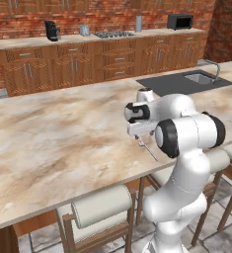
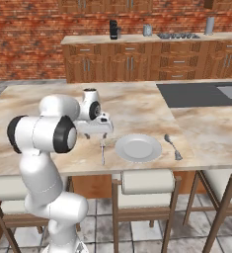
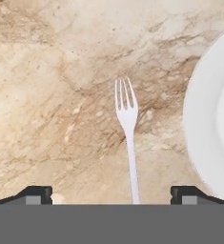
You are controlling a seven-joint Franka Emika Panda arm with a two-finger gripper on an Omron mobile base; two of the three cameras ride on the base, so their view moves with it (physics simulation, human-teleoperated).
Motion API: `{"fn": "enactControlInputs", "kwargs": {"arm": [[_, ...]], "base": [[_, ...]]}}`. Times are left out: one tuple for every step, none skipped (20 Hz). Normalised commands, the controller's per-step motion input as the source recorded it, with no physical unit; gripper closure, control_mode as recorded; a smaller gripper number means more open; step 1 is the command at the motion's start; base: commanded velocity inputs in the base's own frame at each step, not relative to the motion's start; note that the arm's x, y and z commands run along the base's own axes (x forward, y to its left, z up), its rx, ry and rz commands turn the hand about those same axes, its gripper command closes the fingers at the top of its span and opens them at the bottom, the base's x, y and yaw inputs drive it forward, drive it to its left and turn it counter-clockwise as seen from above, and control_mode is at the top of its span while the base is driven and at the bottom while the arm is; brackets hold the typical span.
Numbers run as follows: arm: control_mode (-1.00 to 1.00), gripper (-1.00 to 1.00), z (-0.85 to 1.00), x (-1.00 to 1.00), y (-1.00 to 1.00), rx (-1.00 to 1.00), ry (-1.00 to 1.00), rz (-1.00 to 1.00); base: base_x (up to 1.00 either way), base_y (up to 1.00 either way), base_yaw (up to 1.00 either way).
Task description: Take the fork and place it on the left side of the plate. Then take the spoon and place it on the right side of the plate. Make sure they're directly next to the plate.
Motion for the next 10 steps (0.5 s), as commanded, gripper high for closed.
{"fn": "enactControlInputs", "kwargs": {"arm": [[-1.0, -1.0, 0.58, -0.34, 0.0, -0.02, -0.07, -0.08], [-1.0, -1.0, 0.57, -0.34, 0.0, -0.02, -0.07, -0.08], [-1.0, -1.0, 0.54, -0.36, 0.0, -0.02, -0.06, -0.08], [-1.0, -1.0, 0.51, -0.38, 0.0, -0.02, -0.06, -0.08], [-1.0, -1.0, 0.53, -0.4, 0.0, -0.02, -0.08, -0.07], [-1.0, -1.0, 0.5, -0.45, 0.0, -0.02, -0.09, -0.07], [-1.0, -1.0, 0.47, -0.49, 0.0, -0.01, -0.09, -0.06], [-1.0, -1.0, 0.44, -0.55, 0.0, -0.01, -0.1, -0.06], [-1.0, -1.0, 0.38, -0.59, 0.0, 0.0, -0.09, -0.07], [-1.0, -1.0, 0.34, -0.63, 0.0, 0.0, -0.11, -0.07]], "base": [[0.0, 0.0, 0.0], [0.0, 0.0, 0.0], [0.0, 0.0, 0.0], [0.0, 0.0, 0.0], [0.0, 0.0, 0.0], [0.0, 0.0, 0.0], [0.0, 0.0, 0.0], [0.0, 0.0, 0.0], [0.0, 0.0, 0.0], [0.0, 0.0, 0.0]]}}
